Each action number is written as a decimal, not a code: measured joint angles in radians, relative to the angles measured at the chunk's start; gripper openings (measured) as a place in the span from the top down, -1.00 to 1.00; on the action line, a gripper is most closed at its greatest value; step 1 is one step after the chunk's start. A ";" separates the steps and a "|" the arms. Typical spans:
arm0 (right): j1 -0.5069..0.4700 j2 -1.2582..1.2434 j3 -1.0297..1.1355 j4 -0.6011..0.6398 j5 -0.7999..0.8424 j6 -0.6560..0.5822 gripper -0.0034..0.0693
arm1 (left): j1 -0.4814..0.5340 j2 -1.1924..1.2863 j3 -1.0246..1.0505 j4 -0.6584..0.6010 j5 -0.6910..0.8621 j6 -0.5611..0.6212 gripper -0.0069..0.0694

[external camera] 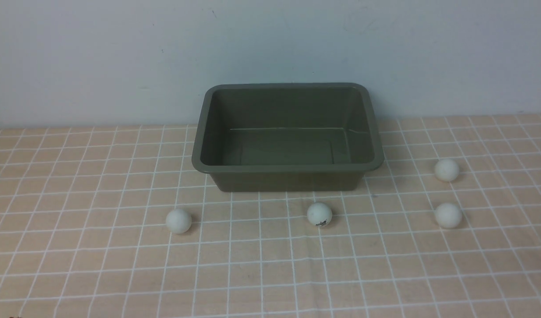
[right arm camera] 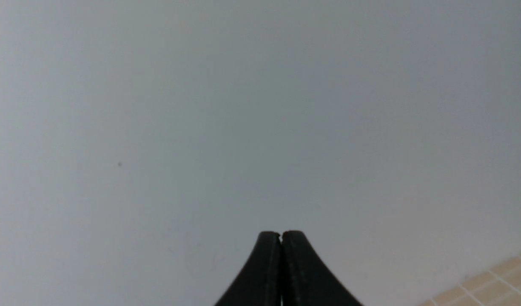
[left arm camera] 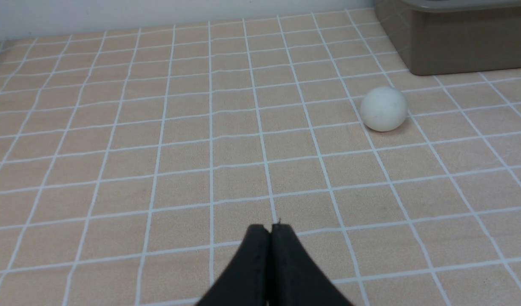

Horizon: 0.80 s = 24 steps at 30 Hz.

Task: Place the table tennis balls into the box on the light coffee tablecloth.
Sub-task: 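Reach for and grasp a ping pong ball on the table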

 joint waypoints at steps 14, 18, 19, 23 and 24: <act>0.000 0.297 -0.345 -0.323 0.265 -0.045 0.94 | 0.000 0.000 0.000 0.000 0.000 0.000 1.00; 0.000 0.473 -0.439 -0.324 0.369 -0.095 0.94 | 0.000 0.000 0.000 0.000 0.000 0.000 1.00; 0.000 0.537 -0.468 -0.324 0.415 -0.126 0.94 | 0.000 0.000 0.000 0.000 0.000 0.000 1.00; 0.000 0.679 -0.546 -0.316 0.543 -0.200 0.94 | 0.000 0.000 0.000 0.000 0.000 0.000 1.00; 0.000 0.716 -0.564 -0.307 0.578 -0.218 0.94 | 0.000 0.000 0.000 0.000 0.000 0.000 1.00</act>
